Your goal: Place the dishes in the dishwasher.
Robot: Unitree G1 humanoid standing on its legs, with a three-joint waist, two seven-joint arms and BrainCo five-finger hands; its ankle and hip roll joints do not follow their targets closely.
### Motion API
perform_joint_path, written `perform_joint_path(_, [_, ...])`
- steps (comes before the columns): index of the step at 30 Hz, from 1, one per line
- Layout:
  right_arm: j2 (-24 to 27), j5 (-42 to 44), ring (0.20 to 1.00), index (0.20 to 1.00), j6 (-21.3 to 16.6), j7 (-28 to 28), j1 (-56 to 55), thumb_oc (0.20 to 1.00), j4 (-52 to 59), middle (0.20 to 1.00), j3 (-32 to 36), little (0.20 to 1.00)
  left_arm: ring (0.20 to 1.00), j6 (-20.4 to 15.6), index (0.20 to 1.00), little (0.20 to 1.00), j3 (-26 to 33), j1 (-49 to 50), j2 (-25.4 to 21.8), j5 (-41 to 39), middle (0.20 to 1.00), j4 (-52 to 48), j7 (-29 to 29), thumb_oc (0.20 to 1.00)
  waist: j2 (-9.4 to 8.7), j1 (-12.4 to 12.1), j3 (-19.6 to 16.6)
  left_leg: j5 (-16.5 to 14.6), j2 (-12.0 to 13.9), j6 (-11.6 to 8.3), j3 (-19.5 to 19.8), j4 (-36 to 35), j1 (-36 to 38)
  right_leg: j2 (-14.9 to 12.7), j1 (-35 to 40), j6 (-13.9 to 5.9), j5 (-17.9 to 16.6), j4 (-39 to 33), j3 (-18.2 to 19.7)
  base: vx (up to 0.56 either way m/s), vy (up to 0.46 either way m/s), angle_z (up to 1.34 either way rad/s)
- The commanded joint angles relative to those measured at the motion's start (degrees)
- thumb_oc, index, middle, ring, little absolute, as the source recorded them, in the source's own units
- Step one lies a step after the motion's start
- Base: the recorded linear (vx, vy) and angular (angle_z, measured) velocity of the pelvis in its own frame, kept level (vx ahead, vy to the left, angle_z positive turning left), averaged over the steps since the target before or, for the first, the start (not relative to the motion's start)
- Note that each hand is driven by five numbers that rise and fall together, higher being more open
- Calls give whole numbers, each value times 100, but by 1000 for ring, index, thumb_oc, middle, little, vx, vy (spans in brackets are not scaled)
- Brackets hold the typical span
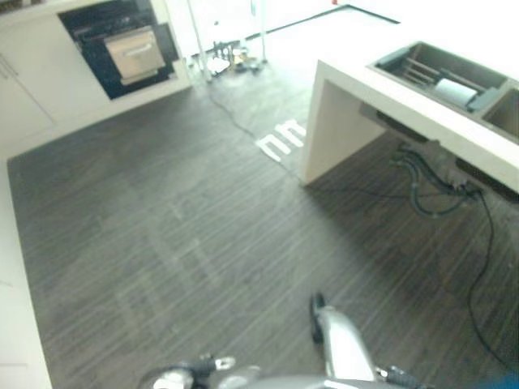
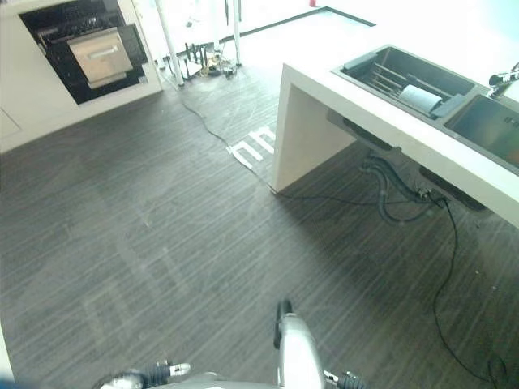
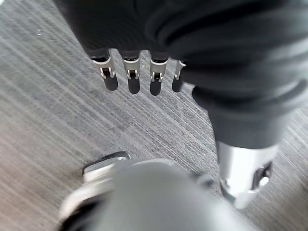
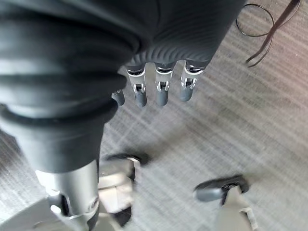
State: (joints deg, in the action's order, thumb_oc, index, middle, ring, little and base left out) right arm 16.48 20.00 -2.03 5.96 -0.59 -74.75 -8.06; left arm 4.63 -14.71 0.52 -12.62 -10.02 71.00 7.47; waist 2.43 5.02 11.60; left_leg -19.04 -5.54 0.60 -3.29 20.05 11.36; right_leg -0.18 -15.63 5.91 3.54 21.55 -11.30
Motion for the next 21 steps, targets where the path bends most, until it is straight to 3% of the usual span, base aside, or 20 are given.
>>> perform_joint_path(1, [141, -189, 1000, 1000, -142, 78, 288, 1000, -56, 1000, 1, 1000, 1000, 40, 1000, 1000, -38, -129, -178, -177, 1000, -119, -58, 1000, -200, -92, -134, 573, 493, 3, 200, -286, -504, -576, 631, -1114, 62, -436, 456, 357, -296, 5])
perform_joint_path(2, [174, -145, 1000, 1000, -129, 84, 320, 1000, -45, 1000, -39, 1000, 1000, 51, 1000, 1000, -30, -133, -165, -255, 1000, -144, -65, 1000, -245, -144, -133, 972, 519, -71, 194, -286, -388, -548, 741, -1027, 159, -436, 478, 405, -373, -5])
perform_joint_path(3, [239, -90, 1000, 1000, -116, 107, 383, 1000, -11, 1000, -102, 1000, 1000, 28, 1000, 1000, 16, -139, -106, -422, 1000, -194, -61, 1000, -270, -226, -88, 1452, 576, -184, 249, 530, -574, -463, 937, -856, 299, -436, 526, 326, -323, -26])
perform_joint_path(6, [307, -6, 1000, 1000, -139, 74, 406, 1000, 73, 1000, -152, 1000, 1000, -55, 1000, 1000, 131, -93, -64, -335, 1000, -285, -21, 1000, -315, -310, -29, 1873, 584, -229, 259, 2222, -1446, -380, 1159, -628, 457, -436, 556, 243, -269, -56])
perform_joint_path(7, [327, 68, 1000, 1000, -145, 70, 405, 1000, 83, 1000, -143, 1000, 1000, -72, 1000, 1000, 122, -103, -62, -300, 1000, -307, 2, 1000, -329, -365, 21, 1883, 527, -157, 236, 2427, -1933, -328, 1287, -575, 522, -436, 594, 236, -173, 3])
perform_joint_path(9, [320, 57, 1000, 1000, -163, 96, 439, 1000, 68, 1000, -142, 1000, 1000, -98, 1000, 1000, 131, -107, -59, -290, 1000, -303, -26, 1000, -305, -458, 76, 1645, 275, 6, 263, 1850, -2175, -211, 1398, -597, 603, -436, 748, 232, -22, -27])
perform_joint_path(11, [301, 20, 1000, 1000, -91, 70, 489, 1000, 66, 1000, -179, 1000, 1000, -152, 1000, 1000, 174, -81, -66, -267, 1000, -248, -45, 1000, -272, -556, 100, 1746, 215, 1, 398, 354, -2115, -20, 1500, -665, 766, -436, 995, 339, 138, -77])
perform_joint_path(12, [287, -2, 1000, 1000, -31, 57, 513, 1000, 25, 1000, -209, 1000, 1000, -175, 1000, 1000, 196, -71, -54, -291, 1000, -195, -58, 1000, -175, -651, 146, 1707, 144, -73, 739, -286, -2231, 160, 1630, -719, 878, -436, 1164, 380, 229, -98])
perform_joint_path(14, [300, -97, 1000, 1000, -37, 84, 495, 1000, -26, 1000, -222, 1000, 1000, -190, 1000, 1000, 195, -37, -30, -335, 1000, -146, -69, 1000, -77, -757, 117, 1827, 53, -217, 1055, -286, -2713, 333, 1721, -758, 951, -436, 1375, 317, 204, -105])
perform_joint_path(16, [323, -48, 1000, 1000, -56, 101, 429, 1000, -66, 1000, -185, 1000, 1000, -144, 1000, 1000, 185, -39, -41, -255, 1000, -156, -50, 1000, -46, -737, 52, 1728, 39, -157, 949, -286, -2816, 336, 1791, -831, 1015, -436, 1483, 280, 228, -126])
perform_joint_path(21, [234, -132, 1000, 1000, -30, 130, 268, 1000, -43, 1000, -104, 1000, 1000, -30, 1000, 1000, 54, -110, -182, -321, 1000, -142, -170, 1000, 45, -473, -139, 1203, -9, 126, 1122, -286, -2268, 211, 1607, -939, 873, -436, 1362, 187, 166, -97])
